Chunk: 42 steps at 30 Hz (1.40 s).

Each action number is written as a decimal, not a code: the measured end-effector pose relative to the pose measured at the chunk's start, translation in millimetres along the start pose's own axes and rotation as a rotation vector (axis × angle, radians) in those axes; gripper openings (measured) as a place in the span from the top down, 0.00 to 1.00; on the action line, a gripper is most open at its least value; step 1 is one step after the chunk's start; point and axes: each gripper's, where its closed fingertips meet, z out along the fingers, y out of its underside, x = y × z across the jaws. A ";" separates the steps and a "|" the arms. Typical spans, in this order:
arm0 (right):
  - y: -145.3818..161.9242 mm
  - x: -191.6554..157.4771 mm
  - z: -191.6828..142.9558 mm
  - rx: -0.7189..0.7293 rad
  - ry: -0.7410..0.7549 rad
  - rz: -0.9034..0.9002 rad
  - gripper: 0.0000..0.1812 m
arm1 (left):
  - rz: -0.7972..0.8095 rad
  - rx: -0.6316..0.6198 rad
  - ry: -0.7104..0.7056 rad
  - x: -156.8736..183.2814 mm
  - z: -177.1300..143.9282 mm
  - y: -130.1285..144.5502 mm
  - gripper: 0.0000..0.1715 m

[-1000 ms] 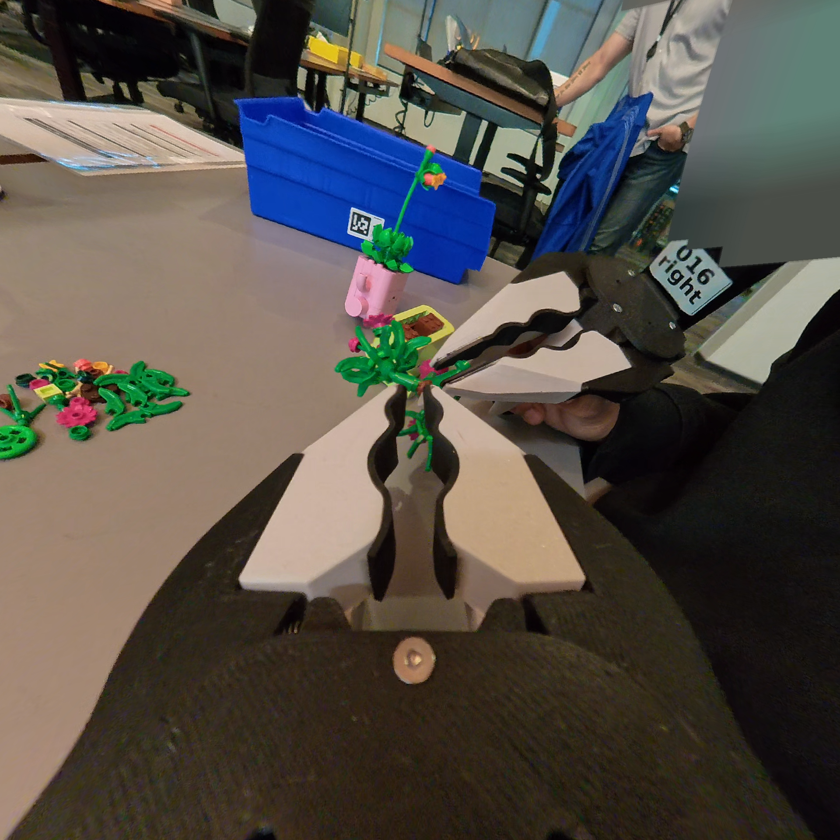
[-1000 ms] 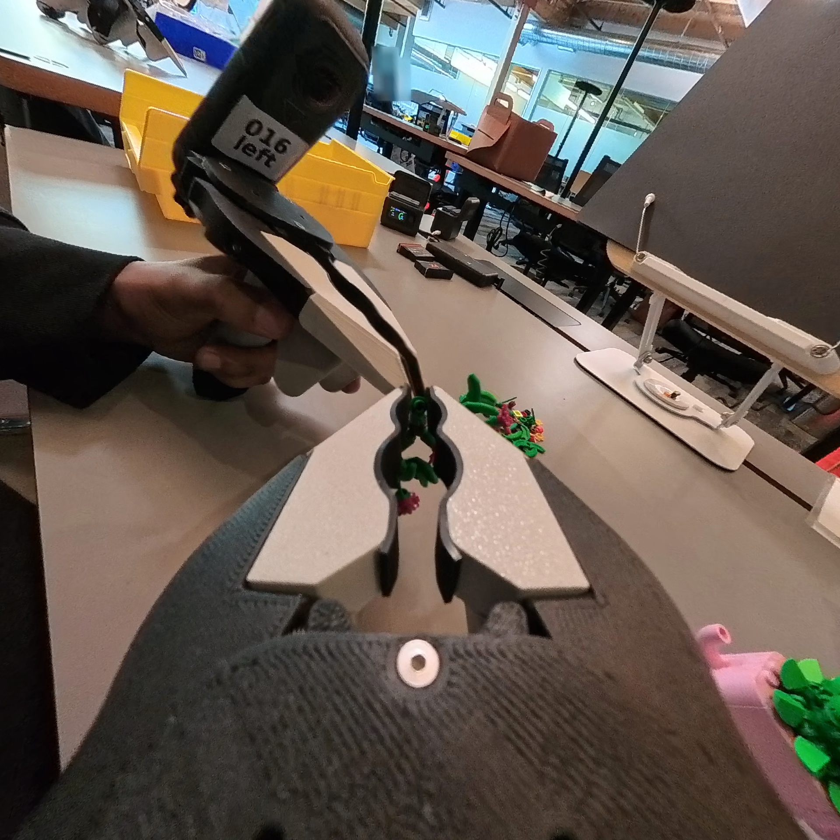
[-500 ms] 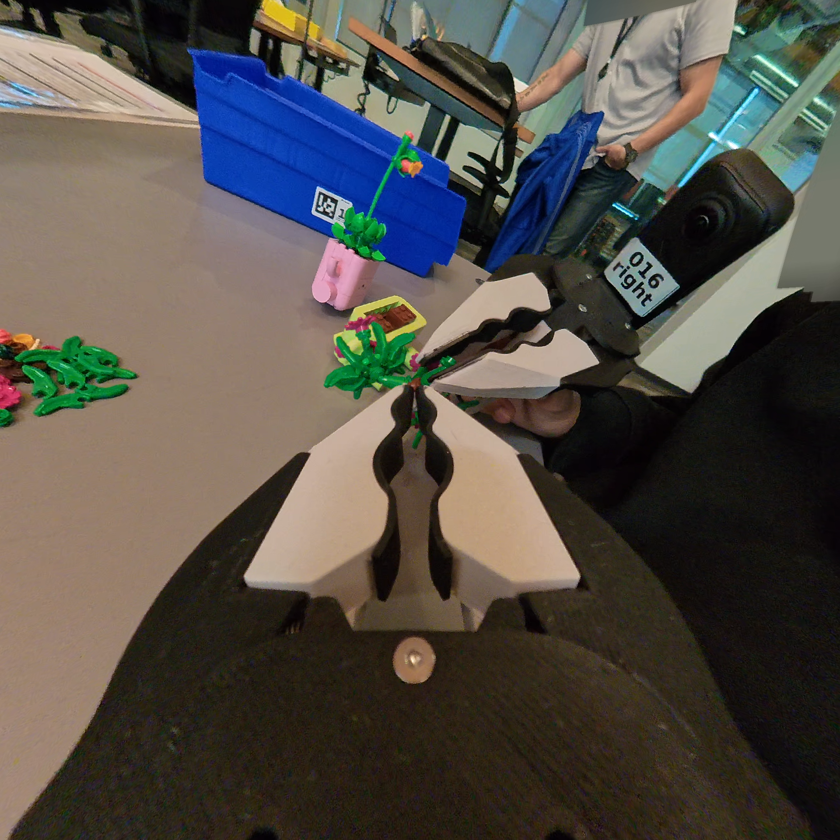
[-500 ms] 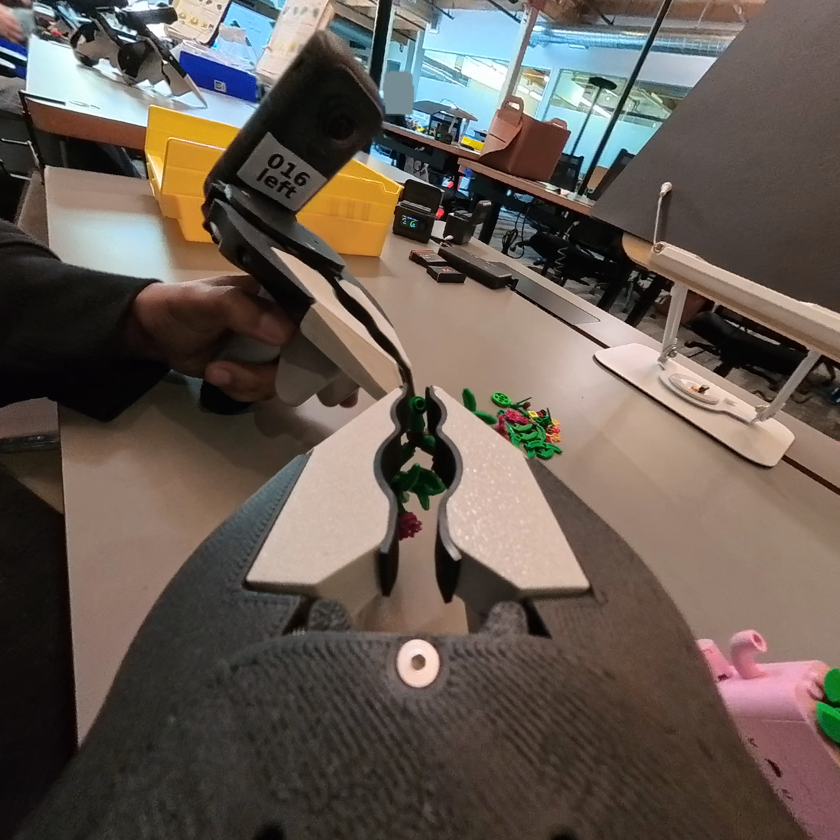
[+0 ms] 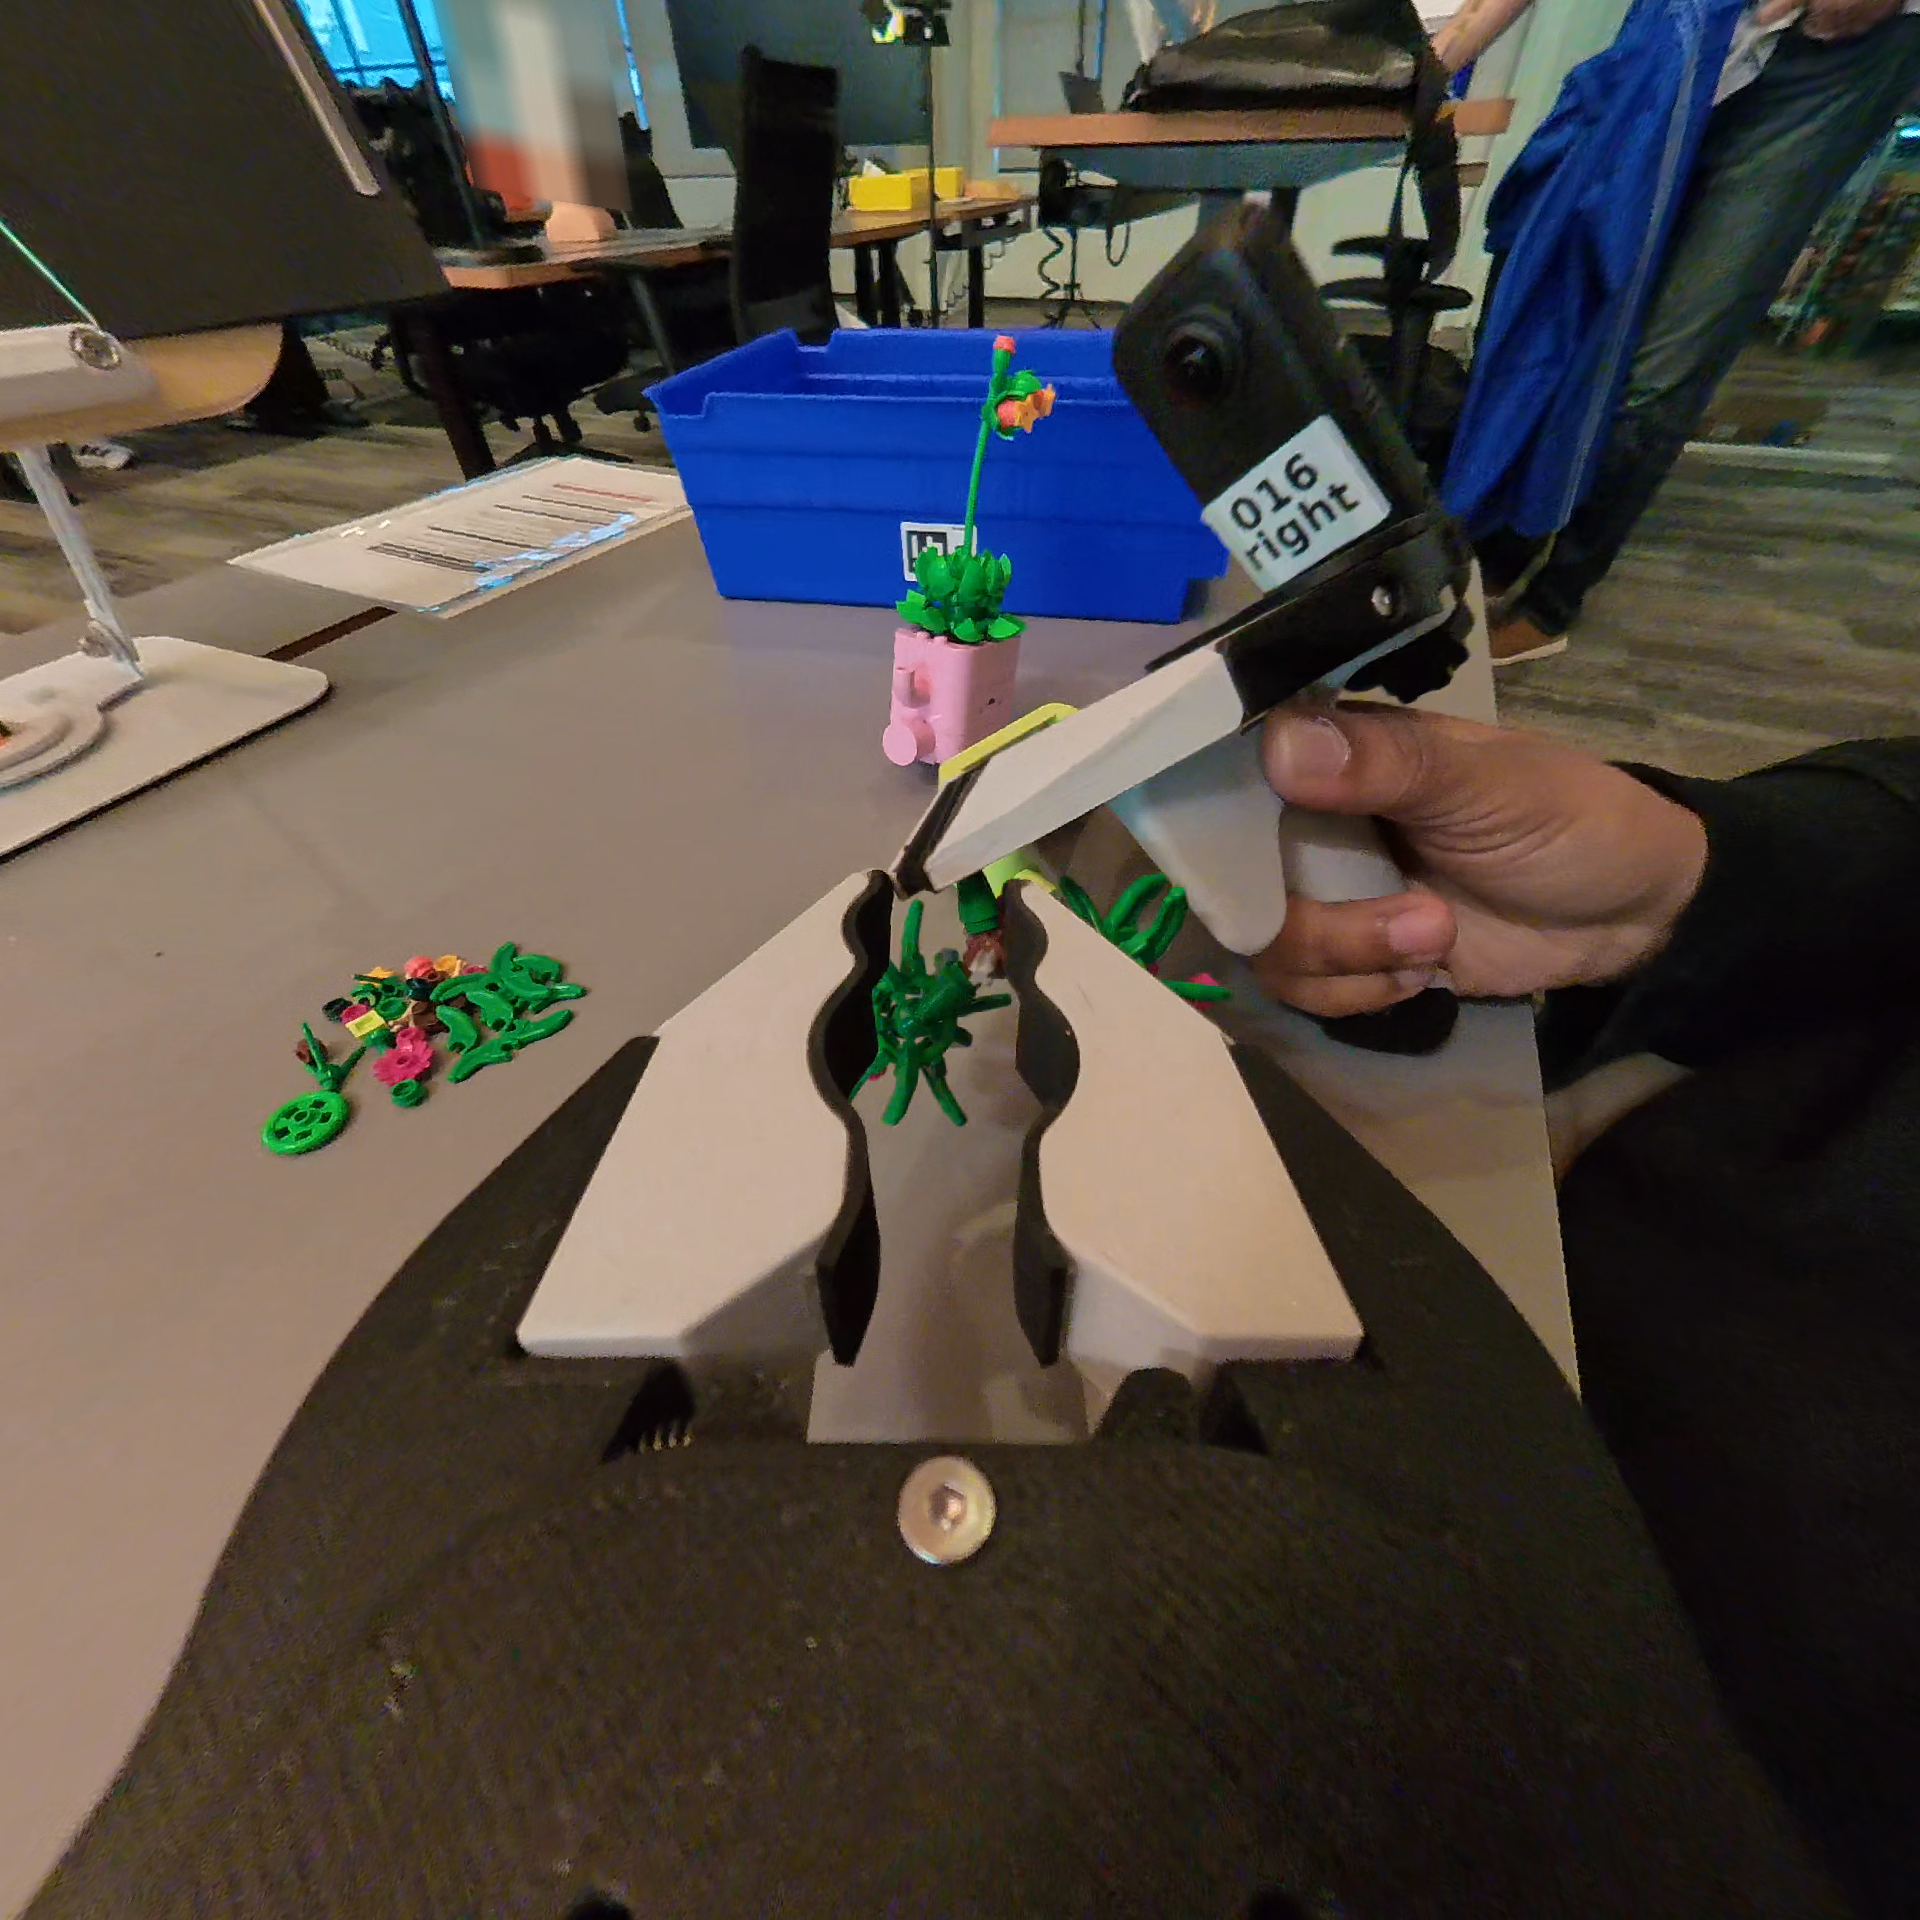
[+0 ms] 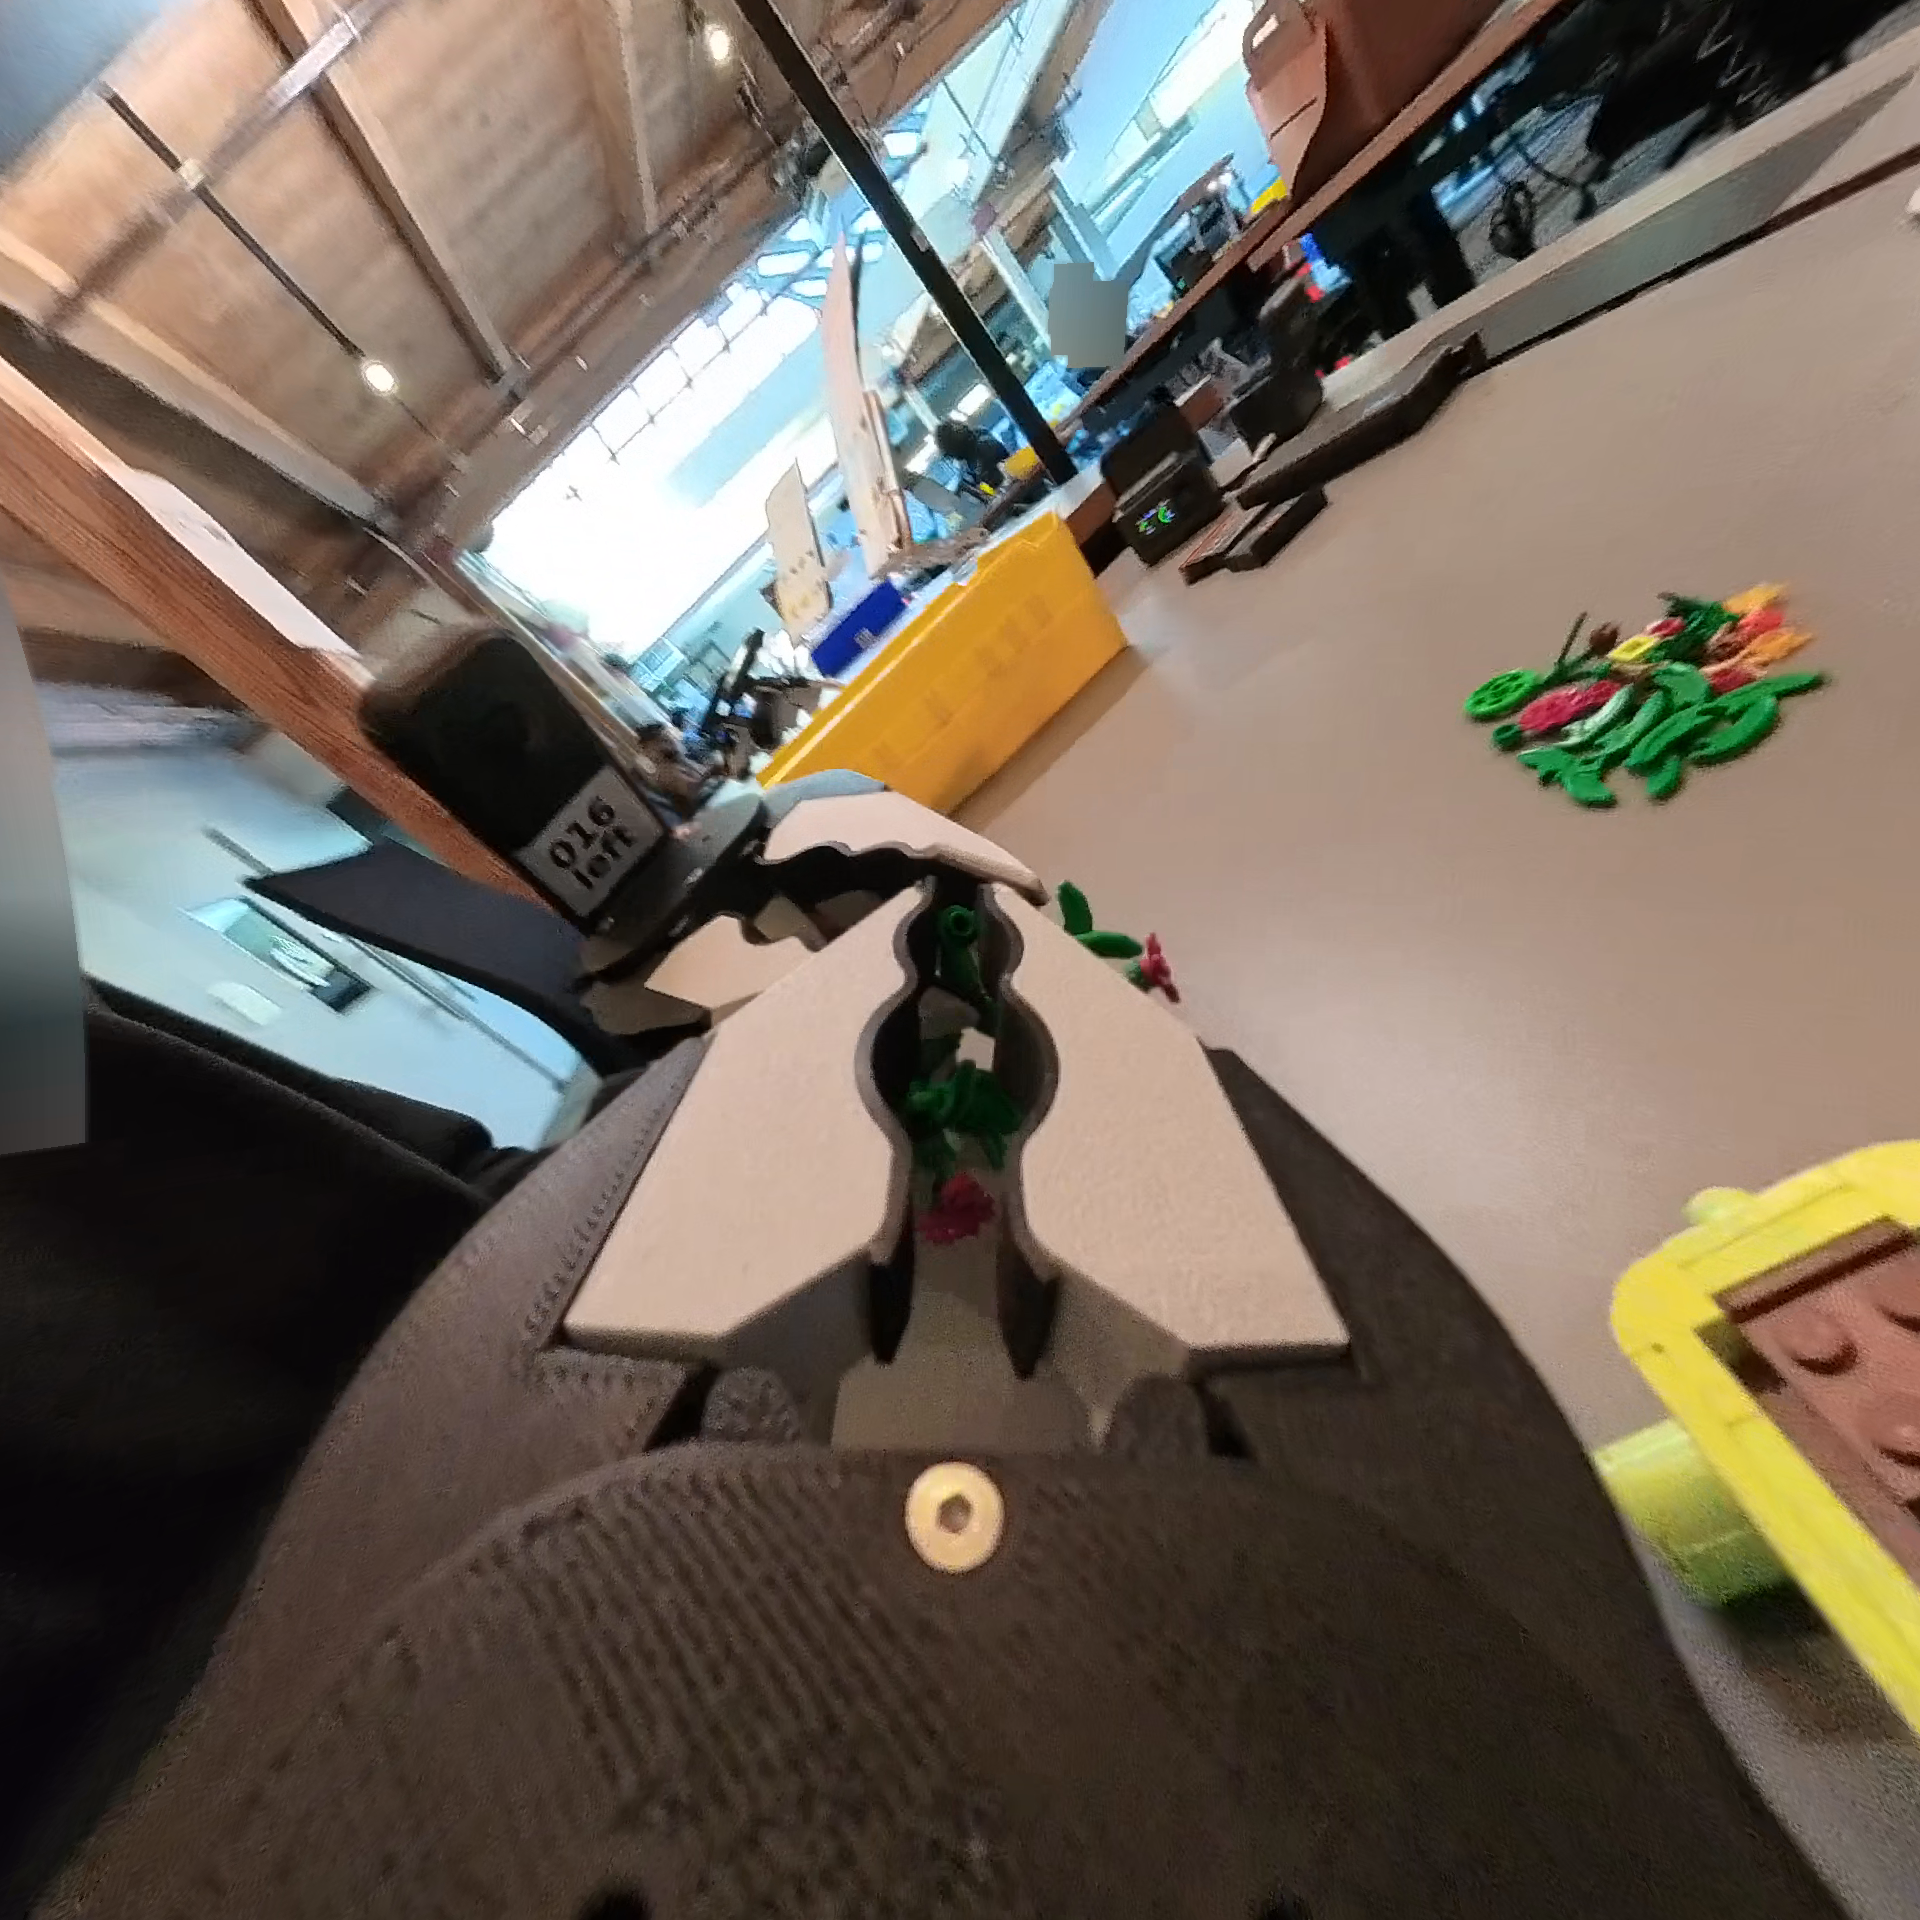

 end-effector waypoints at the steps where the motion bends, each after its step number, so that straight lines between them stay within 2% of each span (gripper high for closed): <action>1: -0.7 -0.4 0.0 0.012 -0.018 0.030 0.98 | -0.003 0.001 0.001 -0.2 -0.1 -0.1 0.90; 7: -4.3 -4.8 0.7 0.060 -0.057 0.056 0.97 | -0.021 -0.007 -0.016 -3.9 0.3 1.1 0.90; 11: -6.1 -9.3 -0.1 0.078 -0.100 0.066 0.88 | -0.021 -0.019 -0.031 -5.7 1.4 2.6 0.97; 17: -16.1 -6.9 -8.5 0.116 -0.083 0.019 0.80 | -0.026 -0.016 -0.031 -7.6 0.1 2.4 0.99; 22: -14.7 0.1 -12.8 0.049 0.027 -0.149 0.85 | -0.011 -0.015 -0.039 -10.1 -1.8 2.6 0.99; 27: -4.3 -1.2 -6.6 -0.021 0.051 -0.192 0.91 | 0.077 -0.027 -0.065 -5.6 0.5 3.7 0.99; 30: -3.0 -0.8 -6.6 -0.031 0.059 -0.202 0.97 | 0.121 -0.034 -0.076 -2.9 2.2 4.5 0.99; 42: -3.0 0.8 -7.3 -0.042 0.078 -0.236 0.97 | 0.112 -0.032 -0.068 -1.3 2.7 3.9 0.99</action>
